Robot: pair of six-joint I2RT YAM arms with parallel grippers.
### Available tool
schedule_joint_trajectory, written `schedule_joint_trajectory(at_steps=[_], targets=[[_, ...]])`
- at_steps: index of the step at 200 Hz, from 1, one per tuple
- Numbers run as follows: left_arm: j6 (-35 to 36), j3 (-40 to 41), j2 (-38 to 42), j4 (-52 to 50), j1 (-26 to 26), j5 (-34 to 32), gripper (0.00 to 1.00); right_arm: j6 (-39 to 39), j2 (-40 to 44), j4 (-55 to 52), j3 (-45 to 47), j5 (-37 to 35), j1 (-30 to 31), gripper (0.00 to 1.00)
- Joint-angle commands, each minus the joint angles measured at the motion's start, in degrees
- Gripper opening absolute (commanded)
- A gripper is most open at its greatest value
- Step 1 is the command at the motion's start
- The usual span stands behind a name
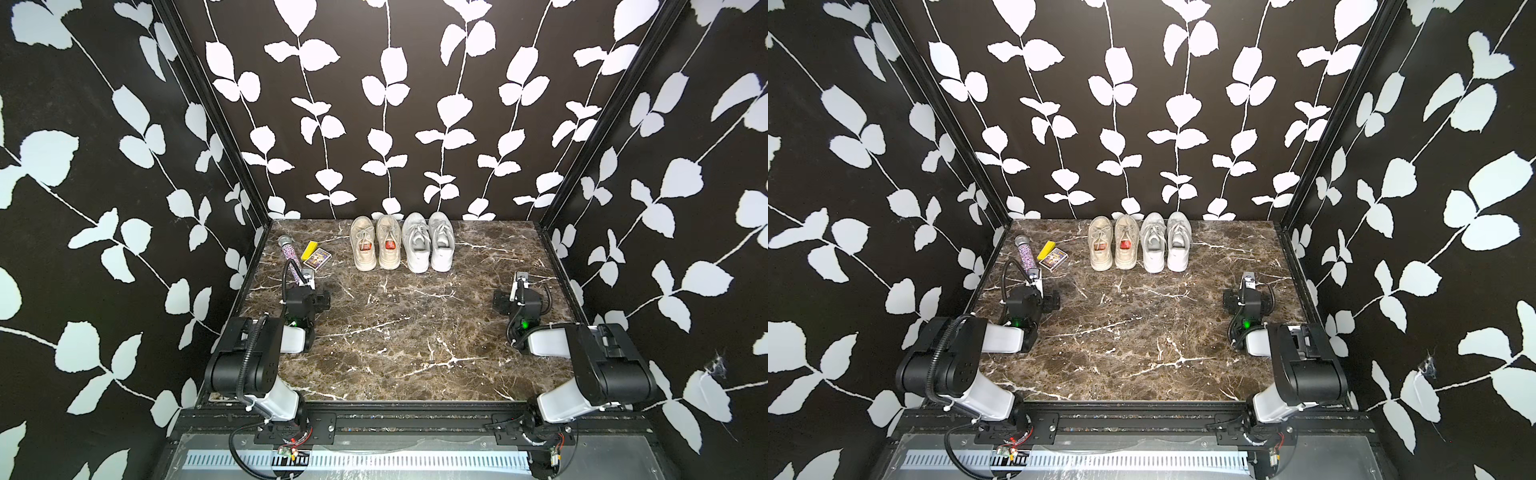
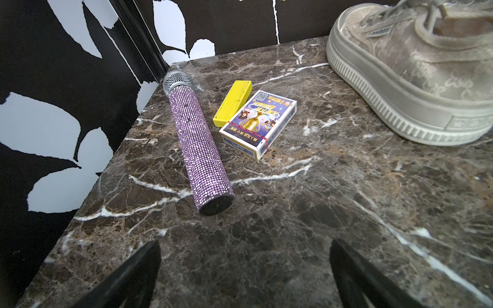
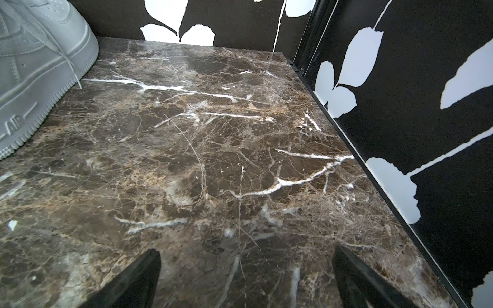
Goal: Remove the insole from the shoe
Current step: Move the shoe to the center of the board.
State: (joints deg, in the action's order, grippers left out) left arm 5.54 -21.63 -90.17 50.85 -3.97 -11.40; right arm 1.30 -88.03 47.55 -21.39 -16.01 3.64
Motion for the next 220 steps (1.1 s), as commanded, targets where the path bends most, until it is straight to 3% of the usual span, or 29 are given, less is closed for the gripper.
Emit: schedule_joint_trajectory(at_steps=[1, 59, 85, 133, 173, 220], targets=[[-0.5, -1.0, 1.4, 0.5, 0.2, 0.2, 0.99, 0.1, 0.5, 2.4, -0.8, -0.1, -0.1, 0.99], [-0.5, -0.7, 1.5, 1.1, 0.2, 0.2, 1.0, 0.0, 0.4, 2.4, -0.8, -0.1, -0.1, 0.99], [1.4, 0.9, 4.6, 1.8, -0.2, 3.4, 1.0, -0.8, 1.3, 2.7, -0.4, 1.9, -0.2, 0.99], [8.5, 1.3, 19.5, -8.2, -9.6, -2.5, 1.0, -2.6, 16.9, -8.8, -0.3, 6.1, 0.8, 0.99], [-3.0, -3.2, 31.9, -20.7, -12.8, -3.6, 1.0, 2.4, 32.9, -19.6, -2.3, 13.4, 2.2, 0.99], [-23.7, -13.5, 37.3, -43.1, -12.7, -11.3, 1.0, 26.7, 48.7, -39.9, -7.2, 0.7, 2.0, 0.99]])
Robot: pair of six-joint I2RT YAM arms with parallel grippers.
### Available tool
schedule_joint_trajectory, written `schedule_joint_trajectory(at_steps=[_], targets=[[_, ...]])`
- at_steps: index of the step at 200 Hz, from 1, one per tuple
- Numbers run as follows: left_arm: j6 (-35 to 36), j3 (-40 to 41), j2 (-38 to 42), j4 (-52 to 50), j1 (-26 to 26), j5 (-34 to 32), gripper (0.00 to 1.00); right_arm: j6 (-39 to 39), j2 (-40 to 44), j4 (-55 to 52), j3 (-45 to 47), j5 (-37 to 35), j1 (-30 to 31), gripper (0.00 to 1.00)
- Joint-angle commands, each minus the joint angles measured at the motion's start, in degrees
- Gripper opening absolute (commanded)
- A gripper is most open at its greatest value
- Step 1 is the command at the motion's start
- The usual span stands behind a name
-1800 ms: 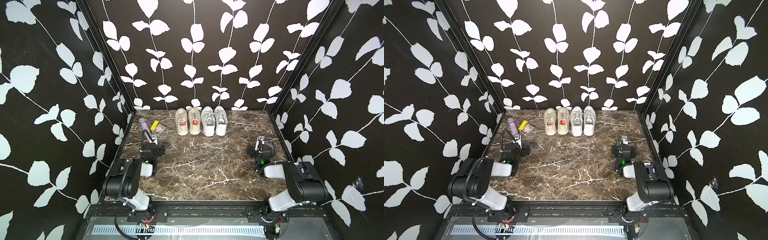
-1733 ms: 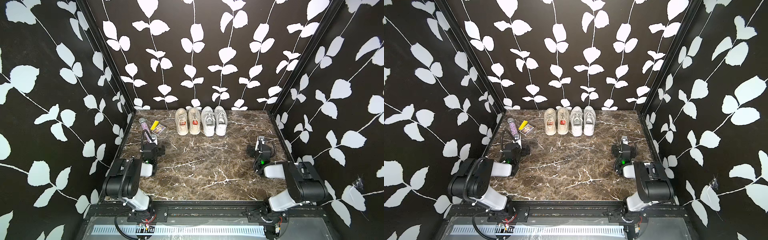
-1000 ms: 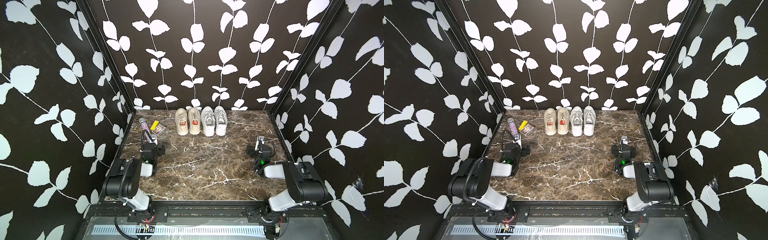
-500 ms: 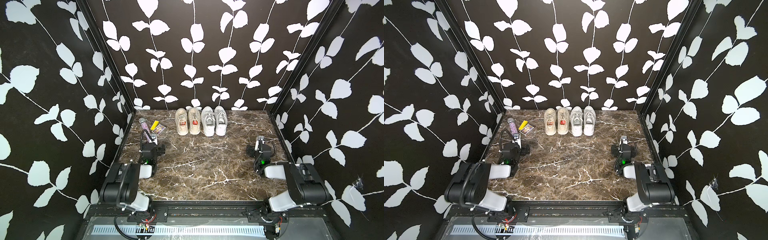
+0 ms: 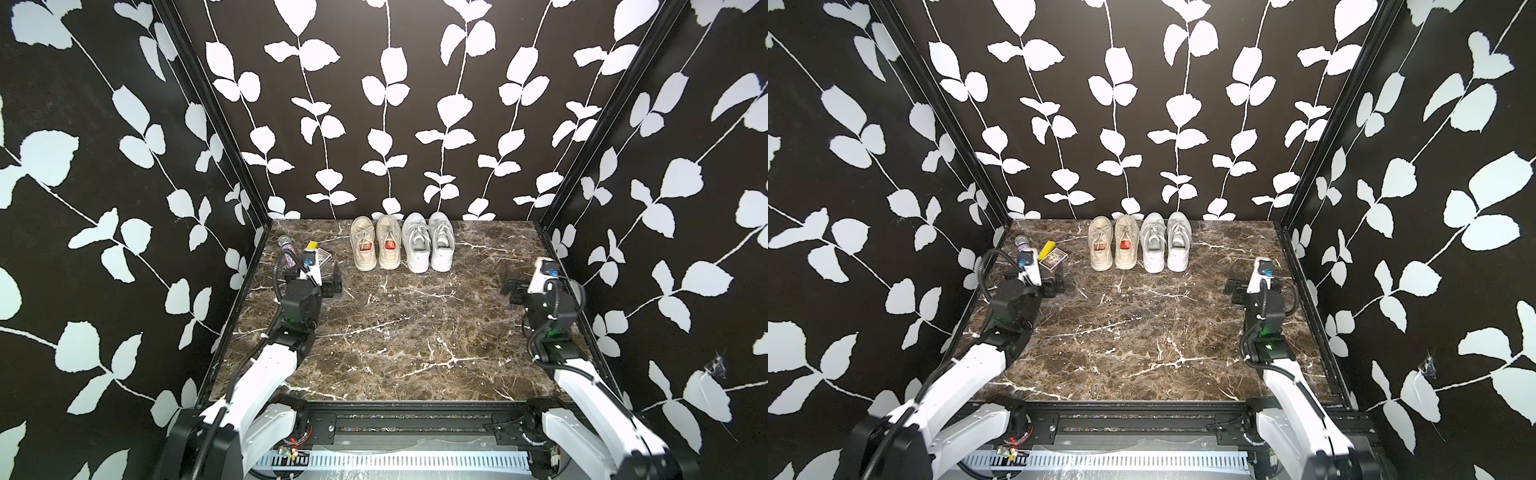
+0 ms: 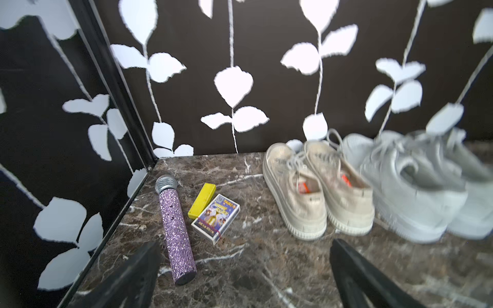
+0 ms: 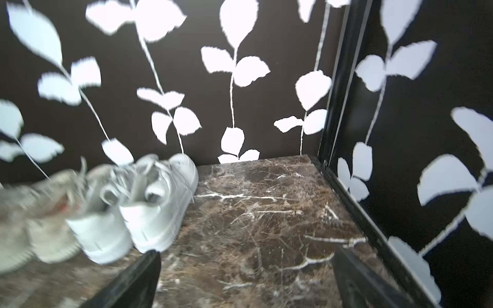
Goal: Remove the insole from the shoe
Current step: Move the shoe to the center of the board.
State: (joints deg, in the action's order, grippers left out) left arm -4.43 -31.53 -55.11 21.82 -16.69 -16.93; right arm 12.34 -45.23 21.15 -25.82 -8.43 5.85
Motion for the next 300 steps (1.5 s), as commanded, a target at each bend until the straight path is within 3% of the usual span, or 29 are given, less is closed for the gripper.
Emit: schedule_joint_trajectory(at_steps=[1, 17, 43, 93, 147, 204, 235, 300], targets=[[-14.3, -3.7, 2.3, -14.6, 0.0, -6.1, 0.99, 16.5, 6.3, -14.2, -2.7, -7.2, -0.2, 0.99], [-24.6, -4.4, 3.0, -20.3, 0.4, -12.0, 0.99, 22.5, 10.9, -15.8, -0.9, -12.0, -0.4, 0.99], [-21.6, -4.2, 3.2, -20.3, 1.4, -7.7, 1.0, 21.6, 13.4, -16.7, 0.3, -12.3, -0.6, 0.99], [-21.1, -6.9, -1.5, -21.8, 1.4, -0.9, 1.0, 20.1, 6.4, -22.9, -5.7, -8.4, -0.6, 0.99], [-22.8, -19.8, -21.3, -20.6, -0.2, 8.1, 0.99, 20.8, -9.5, -25.1, -15.8, 8.9, 1.0, 0.99], [-21.1, -41.0, -44.7, -27.8, -1.3, 10.6, 0.99, 18.4, -19.7, -26.1, -20.2, 8.4, 9.2, 0.99], [-19.6, -50.8, -53.1, -33.4, -1.3, 8.1, 0.98, 17.3, -22.5, -26.8, -20.6, 7.1, 11.6, 0.99], [-16.1, -63.3, -63.9, -39.3, -1.3, 7.5, 0.72, 16.3, -27.4, -27.5, -20.5, 8.1, 12.6, 0.99]])
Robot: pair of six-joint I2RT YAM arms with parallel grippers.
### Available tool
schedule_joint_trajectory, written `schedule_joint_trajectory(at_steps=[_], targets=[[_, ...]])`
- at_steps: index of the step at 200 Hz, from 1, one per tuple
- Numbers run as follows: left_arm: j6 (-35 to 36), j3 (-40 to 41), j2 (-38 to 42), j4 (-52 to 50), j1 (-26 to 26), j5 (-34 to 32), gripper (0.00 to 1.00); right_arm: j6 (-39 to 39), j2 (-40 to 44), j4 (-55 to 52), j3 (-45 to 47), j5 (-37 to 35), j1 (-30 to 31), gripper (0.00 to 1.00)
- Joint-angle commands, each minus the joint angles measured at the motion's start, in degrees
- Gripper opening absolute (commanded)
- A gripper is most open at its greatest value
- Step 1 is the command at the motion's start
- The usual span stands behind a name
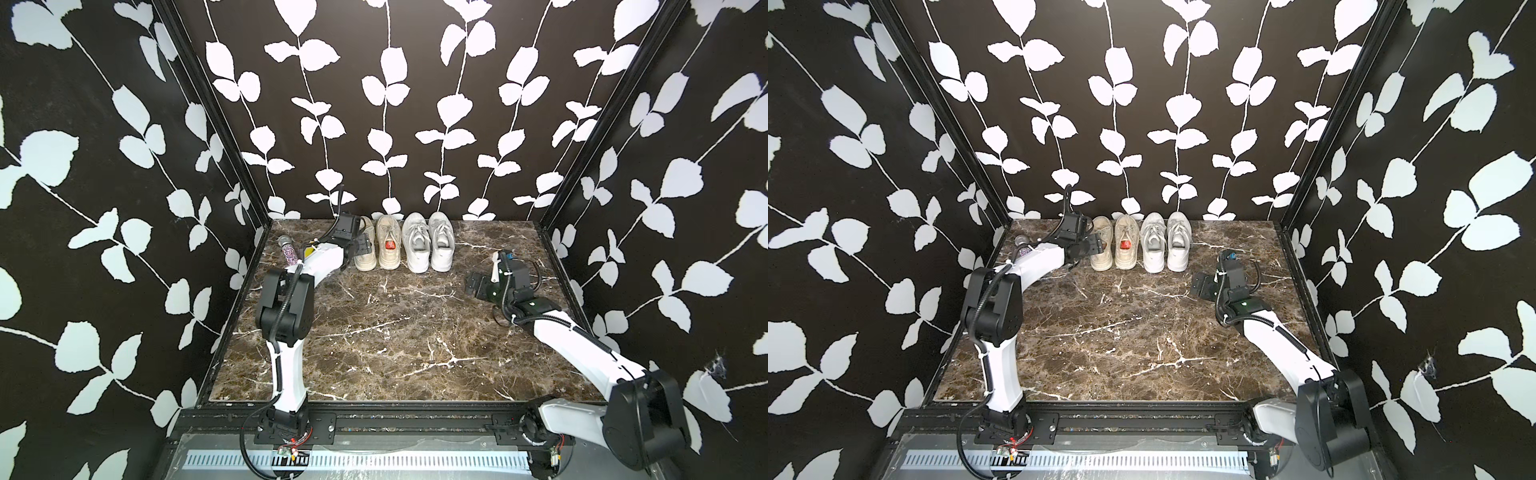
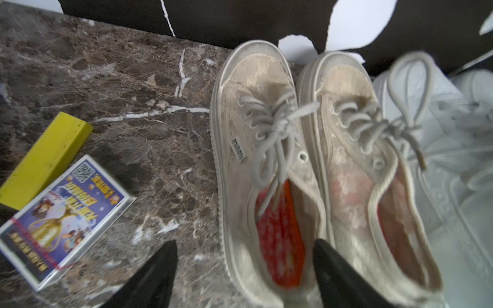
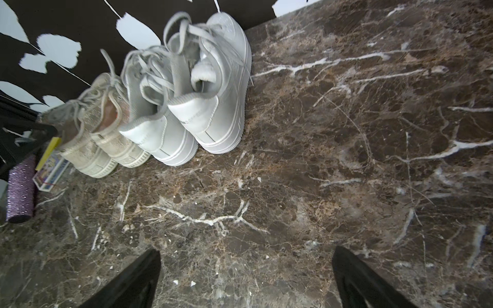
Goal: Remove the insole from the shoe
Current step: Move the shoe to the center of the board.
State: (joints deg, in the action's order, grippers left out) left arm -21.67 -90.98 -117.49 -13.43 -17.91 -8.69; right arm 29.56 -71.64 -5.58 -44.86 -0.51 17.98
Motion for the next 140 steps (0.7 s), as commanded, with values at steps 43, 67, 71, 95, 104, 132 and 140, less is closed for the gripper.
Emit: schedule_joint_trajectory(at_steps=[43, 67, 71, 95, 104, 132, 140], targets=[[1.5, -10.5, -7.1, -7.0, 0.2, 0.9, 0.52, -1.2, -2.8, -1.0, -2.1, -0.3, 0.4, 0.99], [2.3, -14.6, -9.8, -10.3, 0.4, 0.7, 0.28, -1.6, -3.8, -3.1, -3.2, 0.0, 0.4, 0.99], [2.4, -15.0, -10.1, -10.6, 0.4, 0.6, 0.25, -1.9, -4.0, -3.5, -3.5, 0.3, 0.4, 0.99], [2.8, -15.7, -10.6, -10.8, 0.8, 0.0, 0.12, -2.0, -4.8, -5.7, -4.3, 0.8, 0.5, 0.99], [2.6, -15.7, -10.4, -10.8, 0.9, 0.0, 0.07, -1.8, -4.8, -6.1, -4.2, 0.9, 0.5, 0.99], [3.7, -13.8, -7.9, -11.8, 1.1, -0.4, 0.0, -1.3, -5.0, -8.1, -4.9, 2.7, 0.6, 0.99], [3.8, -12.1, -6.4, -12.0, 1.2, -1.1, 0.0, -1.5, -5.5, -9.2, -5.4, 3.6, 0.8, 0.99]])
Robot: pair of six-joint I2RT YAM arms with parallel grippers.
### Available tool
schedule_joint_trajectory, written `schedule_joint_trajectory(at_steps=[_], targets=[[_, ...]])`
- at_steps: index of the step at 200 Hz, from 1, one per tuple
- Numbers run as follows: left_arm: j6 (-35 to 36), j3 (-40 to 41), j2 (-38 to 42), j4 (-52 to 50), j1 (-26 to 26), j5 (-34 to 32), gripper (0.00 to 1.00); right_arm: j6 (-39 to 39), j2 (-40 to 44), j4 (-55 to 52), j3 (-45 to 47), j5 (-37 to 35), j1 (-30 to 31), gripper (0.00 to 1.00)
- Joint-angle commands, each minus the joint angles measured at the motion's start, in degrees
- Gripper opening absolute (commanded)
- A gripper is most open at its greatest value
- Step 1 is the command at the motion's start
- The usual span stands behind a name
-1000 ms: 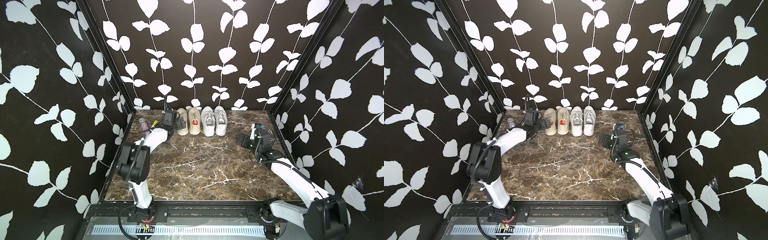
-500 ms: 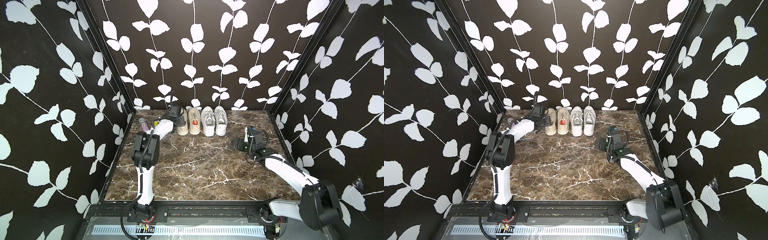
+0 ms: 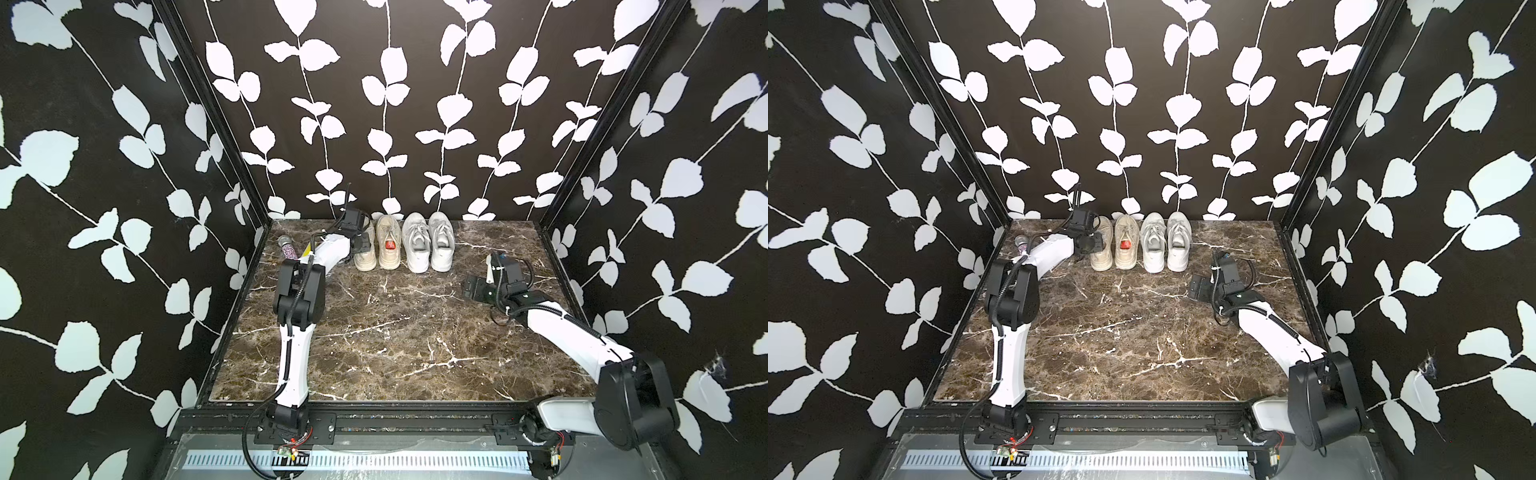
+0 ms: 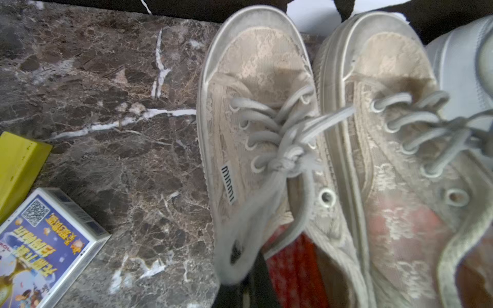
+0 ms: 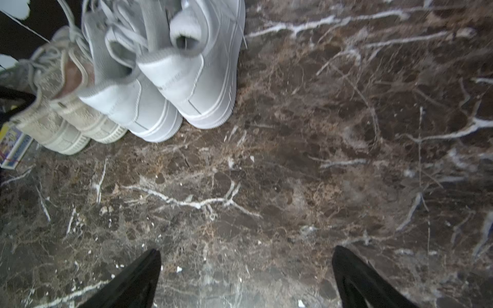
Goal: Remove the insole from the shoe
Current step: Move the shoe to the center of the board.
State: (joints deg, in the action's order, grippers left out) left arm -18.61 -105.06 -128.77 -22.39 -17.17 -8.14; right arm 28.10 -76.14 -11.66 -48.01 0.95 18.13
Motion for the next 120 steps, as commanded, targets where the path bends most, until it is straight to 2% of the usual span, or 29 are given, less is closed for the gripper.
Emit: schedule_joint_trajectory(at_steps=[1, 29, 77, 120], targets=[[0.8, 2.2, 5.1, -3.0, 0.5, -1.8, 0.0, -0.1, -1.0, -3.3, -2.3, 2.2, 0.7, 0.99], [-0.6, 10.8, 12.6, -0.6, 0.6, -0.6, 0.0, 0.3, -2.0, -5.3, -2.3, 2.3, 2.3, 0.99], [-7.4, 30.0, 27.7, 7.2, -0.3, 5.2, 0.0, 1.5, -0.8, -5.2, -1.1, 1.2, 5.6, 0.99], [-9.2, 43.4, 40.3, 6.3, -6.5, 3.2, 0.0, 2.3, -0.3, -5.7, -1.8, 1.8, 8.2, 0.97]])
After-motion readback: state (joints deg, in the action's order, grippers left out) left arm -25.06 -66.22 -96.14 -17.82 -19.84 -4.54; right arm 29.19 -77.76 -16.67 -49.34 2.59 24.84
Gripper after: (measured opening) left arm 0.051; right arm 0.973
